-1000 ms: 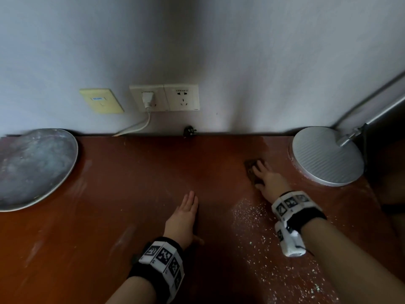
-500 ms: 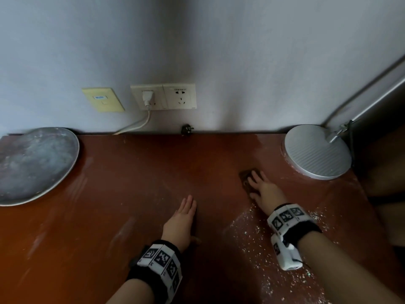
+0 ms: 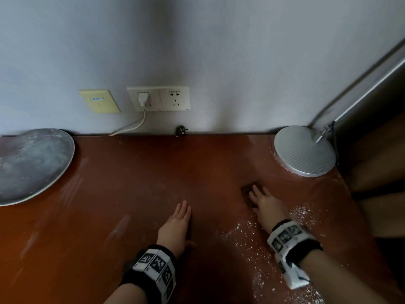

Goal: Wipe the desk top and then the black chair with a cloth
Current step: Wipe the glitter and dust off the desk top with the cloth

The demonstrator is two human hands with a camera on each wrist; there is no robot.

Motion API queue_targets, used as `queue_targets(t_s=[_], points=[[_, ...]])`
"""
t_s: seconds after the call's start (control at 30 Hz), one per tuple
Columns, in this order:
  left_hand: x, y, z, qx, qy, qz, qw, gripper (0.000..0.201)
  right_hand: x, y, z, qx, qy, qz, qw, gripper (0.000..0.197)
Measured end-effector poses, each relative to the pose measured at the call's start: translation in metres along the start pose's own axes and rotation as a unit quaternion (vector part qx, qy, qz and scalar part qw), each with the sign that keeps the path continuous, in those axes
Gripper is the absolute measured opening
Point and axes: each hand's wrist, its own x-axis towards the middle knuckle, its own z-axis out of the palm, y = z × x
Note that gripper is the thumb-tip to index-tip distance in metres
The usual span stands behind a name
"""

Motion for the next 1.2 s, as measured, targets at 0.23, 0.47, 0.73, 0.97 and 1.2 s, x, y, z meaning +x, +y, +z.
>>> queue_targets(t_s=[0.23,0.47,0.73,0.97,1.2], points=[[0.002,0.004,0.000,-0.008,-0.005,0.000,1.000,0.101,-0.024,-0.025,0.023,0.038,-0.025,-0.153,0.987,0.057],[-0.010,0.010,0.008,-0.002,-0.023,-0.006,1.000,0.101,-0.023,-0.010,0.012,0.020,-0.055,-0.050,0.997,0.057],[-0.025,0.017,0.016,-0.001,-0.045,0.018,0.999,0.101,-0.043,-0.002,0.025,0.067,-0.078,-0.091,0.990,0.056],[-0.058,0.013,0.033,-0.004,-0.053,0.053,0.997,0.106,-0.071,-0.044,0.034,0.082,-0.073,-0.088,0.990,0.053],[-0.090,0.008,0.052,0.010,-0.071,0.062,0.996,0.112,-0.118,-0.068,0.059,0.002,-0.133,-0.218,0.967,0.053]])
